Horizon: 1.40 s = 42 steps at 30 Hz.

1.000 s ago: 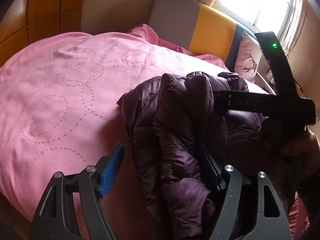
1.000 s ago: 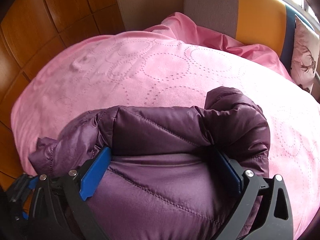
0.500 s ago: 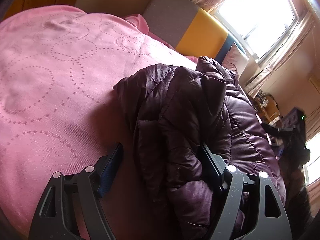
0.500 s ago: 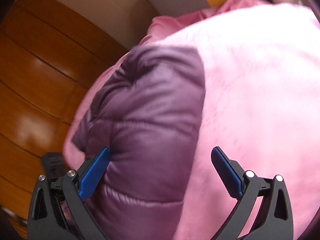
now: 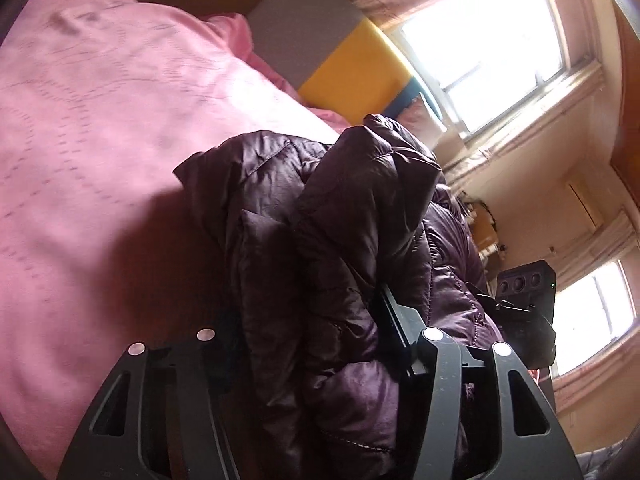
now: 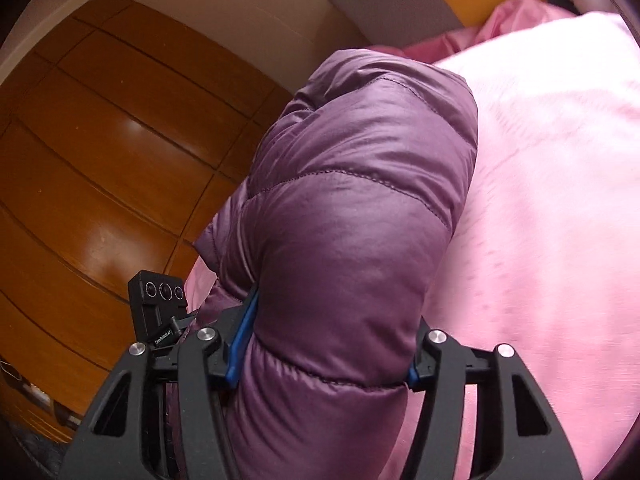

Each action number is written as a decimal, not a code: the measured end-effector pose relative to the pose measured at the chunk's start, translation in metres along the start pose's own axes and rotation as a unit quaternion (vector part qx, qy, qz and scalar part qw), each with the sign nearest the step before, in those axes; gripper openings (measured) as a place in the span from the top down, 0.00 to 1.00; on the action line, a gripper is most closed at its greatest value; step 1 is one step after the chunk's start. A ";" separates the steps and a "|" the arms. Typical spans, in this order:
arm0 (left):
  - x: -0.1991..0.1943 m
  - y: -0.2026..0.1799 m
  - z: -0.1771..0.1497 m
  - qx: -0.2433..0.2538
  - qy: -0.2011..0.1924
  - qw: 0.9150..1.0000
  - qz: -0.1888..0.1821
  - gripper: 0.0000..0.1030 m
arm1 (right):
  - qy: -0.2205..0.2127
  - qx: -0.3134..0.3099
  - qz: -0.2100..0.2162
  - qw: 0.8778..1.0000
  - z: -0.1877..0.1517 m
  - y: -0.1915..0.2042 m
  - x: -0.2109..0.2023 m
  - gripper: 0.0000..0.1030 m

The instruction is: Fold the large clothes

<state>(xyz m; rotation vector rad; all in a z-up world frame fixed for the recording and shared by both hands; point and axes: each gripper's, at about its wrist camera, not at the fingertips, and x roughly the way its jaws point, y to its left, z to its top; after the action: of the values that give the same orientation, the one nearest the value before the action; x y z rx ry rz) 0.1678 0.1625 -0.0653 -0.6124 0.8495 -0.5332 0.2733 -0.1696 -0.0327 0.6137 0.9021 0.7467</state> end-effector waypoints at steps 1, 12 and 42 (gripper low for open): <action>0.012 -0.014 0.002 0.009 0.008 1.000 -0.013 0.47 | -0.017 -0.002 -0.008 1.000 0.001 -0.001 -0.017 0.46; 0.175 -0.172 0.026 0.137 0.107 0.982 -0.076 0.50 | -0.145 0.057 -0.134 0.979 -0.004 -0.078 -0.171 0.46; 0.169 -0.268 -0.010 0.350 0.009 0.936 0.039 0.31 | -0.139 -0.074 -0.393 0.906 -0.098 0.025 -0.131 0.14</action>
<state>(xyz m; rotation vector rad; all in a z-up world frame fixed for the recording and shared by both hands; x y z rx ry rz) 0.2027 -0.1392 0.0242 0.0807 0.6367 -0.7182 0.1281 -0.2423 -0.0013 0.1707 0.7301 -0.0097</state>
